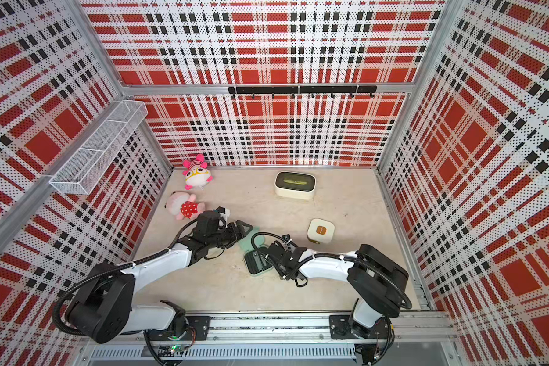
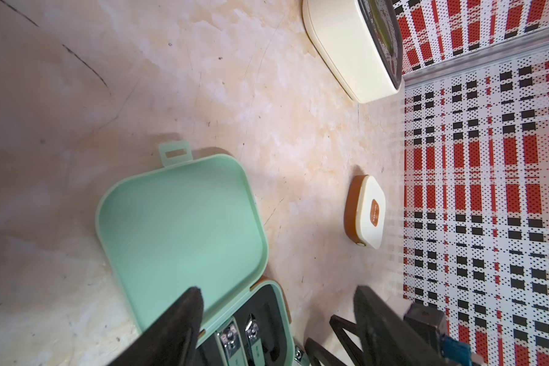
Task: Organize nail clipper sets
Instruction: Adjust the nail clipper at the center of the board, then pick up the nail clipper from the center of the board.
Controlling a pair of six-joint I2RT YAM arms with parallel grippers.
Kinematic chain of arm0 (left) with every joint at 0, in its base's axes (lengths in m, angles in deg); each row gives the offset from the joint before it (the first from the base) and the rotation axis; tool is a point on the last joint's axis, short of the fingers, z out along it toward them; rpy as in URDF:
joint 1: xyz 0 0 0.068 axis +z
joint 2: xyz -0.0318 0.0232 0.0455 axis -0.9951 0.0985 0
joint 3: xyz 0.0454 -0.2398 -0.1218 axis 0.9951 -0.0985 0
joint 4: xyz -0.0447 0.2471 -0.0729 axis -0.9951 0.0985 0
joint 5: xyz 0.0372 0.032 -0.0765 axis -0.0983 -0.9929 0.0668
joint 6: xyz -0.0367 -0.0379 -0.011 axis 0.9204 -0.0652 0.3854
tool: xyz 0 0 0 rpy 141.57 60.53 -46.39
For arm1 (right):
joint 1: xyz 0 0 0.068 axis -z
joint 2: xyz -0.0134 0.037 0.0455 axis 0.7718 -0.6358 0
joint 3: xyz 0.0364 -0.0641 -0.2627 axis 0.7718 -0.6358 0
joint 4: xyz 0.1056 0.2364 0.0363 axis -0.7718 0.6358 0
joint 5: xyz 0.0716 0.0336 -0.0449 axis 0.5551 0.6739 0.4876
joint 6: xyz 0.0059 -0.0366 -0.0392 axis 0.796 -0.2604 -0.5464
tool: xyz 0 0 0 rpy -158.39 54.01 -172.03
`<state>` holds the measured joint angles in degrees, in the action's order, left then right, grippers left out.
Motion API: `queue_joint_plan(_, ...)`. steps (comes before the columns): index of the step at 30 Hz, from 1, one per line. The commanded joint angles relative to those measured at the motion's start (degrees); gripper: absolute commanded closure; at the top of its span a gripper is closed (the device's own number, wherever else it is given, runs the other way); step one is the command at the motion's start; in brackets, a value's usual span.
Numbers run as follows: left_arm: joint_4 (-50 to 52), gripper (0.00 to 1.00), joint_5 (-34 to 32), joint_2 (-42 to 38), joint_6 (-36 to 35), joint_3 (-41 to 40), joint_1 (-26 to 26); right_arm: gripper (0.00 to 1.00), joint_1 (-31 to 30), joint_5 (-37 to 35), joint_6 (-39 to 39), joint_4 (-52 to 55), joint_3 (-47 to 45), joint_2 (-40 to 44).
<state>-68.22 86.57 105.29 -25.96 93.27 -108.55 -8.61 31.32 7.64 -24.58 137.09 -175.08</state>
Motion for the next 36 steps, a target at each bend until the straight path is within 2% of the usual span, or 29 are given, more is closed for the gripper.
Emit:
queue_joint_plan(1, -1.15, 0.21, 0.71, 0.9, -0.81, 0.99, 0.29, 0.46, -0.63, 1.49, -3.59, 0.09, 1.28, 2.49)
queue_joint_plan(8, -1.64, 0.21, 0.98, 2.52, -1.11, 1.34, 0.94, 0.54, -0.81, 7.0, -8.97, -3.4, 3.46, 0.37)
queue_joint_plan(14, -2.32, 0.22, 0.9, 2.62, -0.9, 0.66, 1.31, 0.54, -0.8, 7.82, -10.7, -4.57, 5.22, -2.82)
queue_joint_plan(28, -3.18, 0.21, 1.19, 3.38, -0.85, 0.2, 1.75, 0.61, -0.7, 9.45, -10.79, -5.85, 4.31, -5.93)
queue_joint_plan(36, -3.37, 0.22, 1.45, 3.95, -1.07, 0.42, 2.03, 0.73, -0.71, 9.21, -10.37, -5.81, 4.28, -6.4)
